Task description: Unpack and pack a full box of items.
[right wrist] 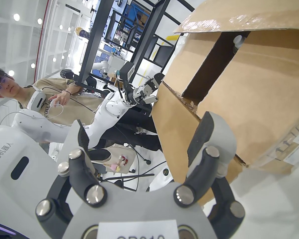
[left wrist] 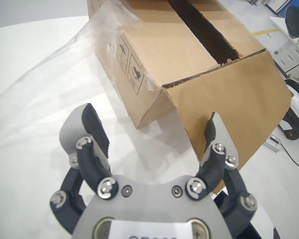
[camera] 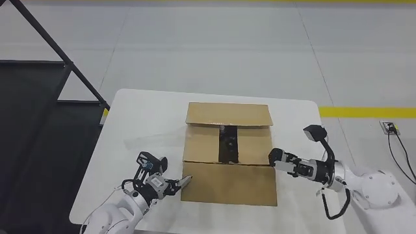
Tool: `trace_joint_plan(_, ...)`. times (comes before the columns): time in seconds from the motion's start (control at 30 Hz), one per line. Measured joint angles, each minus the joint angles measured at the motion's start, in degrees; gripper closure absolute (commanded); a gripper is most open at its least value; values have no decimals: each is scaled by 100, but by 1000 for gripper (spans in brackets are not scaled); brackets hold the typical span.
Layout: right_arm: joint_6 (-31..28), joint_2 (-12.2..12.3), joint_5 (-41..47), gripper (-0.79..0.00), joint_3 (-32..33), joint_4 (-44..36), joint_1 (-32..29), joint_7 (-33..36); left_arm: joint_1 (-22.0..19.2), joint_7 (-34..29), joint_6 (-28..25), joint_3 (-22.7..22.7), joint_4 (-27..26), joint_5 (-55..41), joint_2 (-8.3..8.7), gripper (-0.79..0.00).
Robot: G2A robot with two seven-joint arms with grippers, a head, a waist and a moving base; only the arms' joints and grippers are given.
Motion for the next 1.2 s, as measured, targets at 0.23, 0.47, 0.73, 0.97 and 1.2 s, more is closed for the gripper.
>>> trace_joint_plan(0.23, 35, -8, 38, -785, -30, -18, -12, -17, 0, 0, -1, 0, 0, 0, 0, -785)
trace_joint_plan(0.47, 1599, -219, 961, -785, -825, 757, 851, -472, 0, 0, -1, 0, 0, 0, 0, -785)
trace_joint_plan(0.73, 1755, -518, 1108, -785, -1559, 1962, 1830, -1069, 0, 0, -1, 0, 0, 0, 0, -785)
trace_joint_plan(0.97, 1354, -688, 1333, -785, -1721, 2361, 2161, -1441, 0, 0, -1, 0, 0, 0, 0, -785)
trace_joint_plan(1.2, 1132, -838, 1432, -785, -1800, 2542, 2514, -1866, 0, 0, -1, 0, 0, 0, 0, -785)
